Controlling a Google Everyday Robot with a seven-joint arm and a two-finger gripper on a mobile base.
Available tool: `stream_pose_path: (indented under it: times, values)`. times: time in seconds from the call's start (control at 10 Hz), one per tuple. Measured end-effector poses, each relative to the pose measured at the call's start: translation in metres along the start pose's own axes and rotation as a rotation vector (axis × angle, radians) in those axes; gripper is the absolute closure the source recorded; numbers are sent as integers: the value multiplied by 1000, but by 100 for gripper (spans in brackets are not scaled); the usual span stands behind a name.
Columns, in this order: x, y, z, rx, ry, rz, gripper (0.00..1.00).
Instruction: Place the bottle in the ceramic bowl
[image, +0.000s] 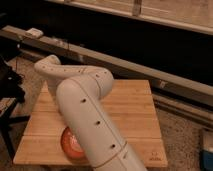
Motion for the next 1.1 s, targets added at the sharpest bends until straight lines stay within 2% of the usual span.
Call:
stream_pose_path:
  times: [0.4, 0.5, 0.8, 1.0, 1.1]
  values:
    - [4, -4, 9, 3, 32, 8, 36]
    - [5, -5, 12, 7, 48, 10, 42]
    - [8, -4, 16, 19, 77, 11, 71]
    - [11, -6, 14, 24, 80, 22, 91]
    - [11, -6, 7, 26, 66, 25, 98]
